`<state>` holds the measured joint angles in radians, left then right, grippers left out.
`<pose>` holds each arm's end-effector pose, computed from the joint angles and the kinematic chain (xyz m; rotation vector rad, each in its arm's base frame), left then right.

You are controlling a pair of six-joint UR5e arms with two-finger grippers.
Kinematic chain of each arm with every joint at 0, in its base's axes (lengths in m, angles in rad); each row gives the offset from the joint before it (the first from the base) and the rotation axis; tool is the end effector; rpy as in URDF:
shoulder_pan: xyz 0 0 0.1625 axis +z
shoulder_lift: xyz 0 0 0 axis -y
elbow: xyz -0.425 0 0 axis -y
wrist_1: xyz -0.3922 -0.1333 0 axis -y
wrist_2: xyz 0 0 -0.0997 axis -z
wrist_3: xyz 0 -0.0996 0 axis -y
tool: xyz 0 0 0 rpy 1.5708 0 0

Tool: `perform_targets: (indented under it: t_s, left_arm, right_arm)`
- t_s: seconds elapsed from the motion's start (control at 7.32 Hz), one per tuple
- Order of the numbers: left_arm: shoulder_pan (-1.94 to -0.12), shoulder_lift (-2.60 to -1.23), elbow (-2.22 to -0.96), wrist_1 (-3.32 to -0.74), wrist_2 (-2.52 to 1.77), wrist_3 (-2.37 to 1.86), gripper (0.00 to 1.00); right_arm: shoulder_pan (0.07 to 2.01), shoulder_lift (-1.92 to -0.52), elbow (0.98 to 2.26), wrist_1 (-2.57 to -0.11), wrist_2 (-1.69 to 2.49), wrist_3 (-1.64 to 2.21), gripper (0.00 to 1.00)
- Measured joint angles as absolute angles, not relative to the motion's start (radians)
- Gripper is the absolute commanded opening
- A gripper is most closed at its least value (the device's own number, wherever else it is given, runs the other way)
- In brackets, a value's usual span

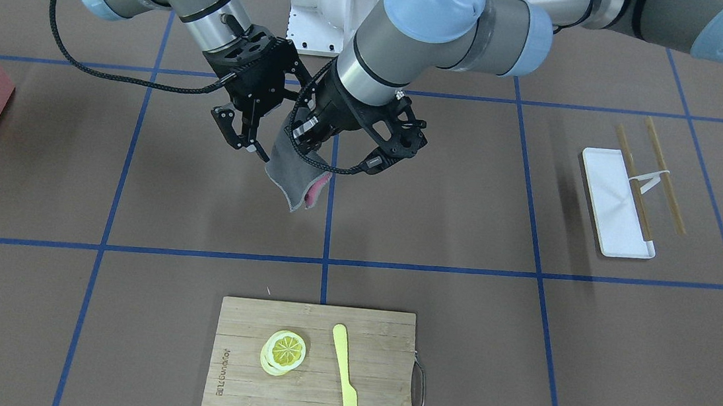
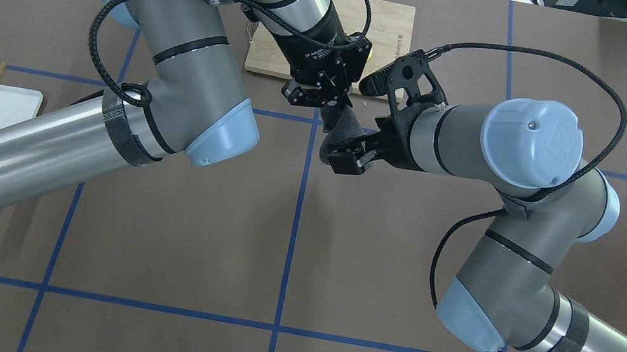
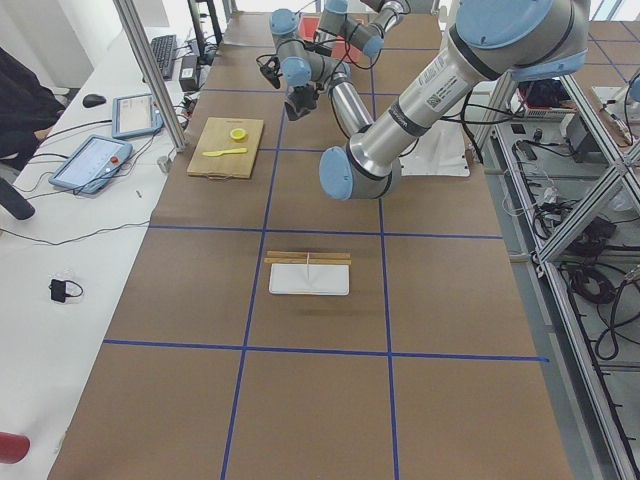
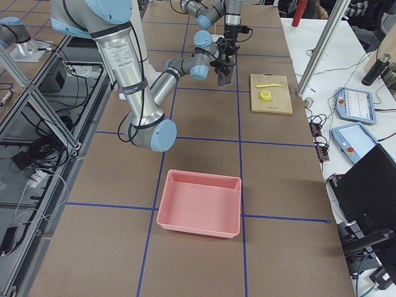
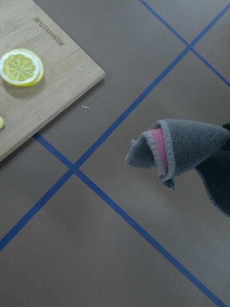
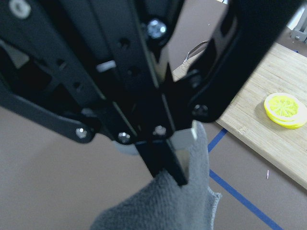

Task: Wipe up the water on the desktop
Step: 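Grasp the hanging grey cloth with the right gripper below the left gripper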

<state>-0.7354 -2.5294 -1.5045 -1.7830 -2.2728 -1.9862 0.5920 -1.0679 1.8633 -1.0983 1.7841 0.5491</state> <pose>0.4778 -0.5253 0.0465 -0.4568 1.1565 -0.6156 -0.4370 -0.4291 0.1887 0.7940 -1.0183 -0.5042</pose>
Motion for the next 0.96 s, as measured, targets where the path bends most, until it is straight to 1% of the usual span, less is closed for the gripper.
perform_targets:
  t_s: [0.14,0.27,0.41,0.55,0.96]
  left_arm:
    - [-0.735,-2.526,-1.508,-1.783,-2.276,-1.985,0.0]
    - [-0.736,-2.525,-1.509,-1.783,-2.277,-1.985,0.0]
    - [-0.737,-2.526,-1.509,-1.783,-2.277,-1.985,0.0]
    - [-0.738,-2.527,-1.509,-1.782,-2.277,-1.985,0.0]
    - [-0.757,-2.524,-1.506,-1.782,-2.273,-1.979,0.0]
  right_arm:
    - [0.591,-1.068,1.863,-1.098,1.784,0.549,0.97]
    - [0.589,-1.069,1.863,-1.097,1.784,0.549,0.83]
    - [0.587,-1.07,1.864,-1.095,1.782,0.549,0.72]
    - [0.584,-1.073,1.864,-1.087,1.781,0.549,0.69]
    - [0.583,-1.089,1.866,-1.06,1.782,0.549,0.7]
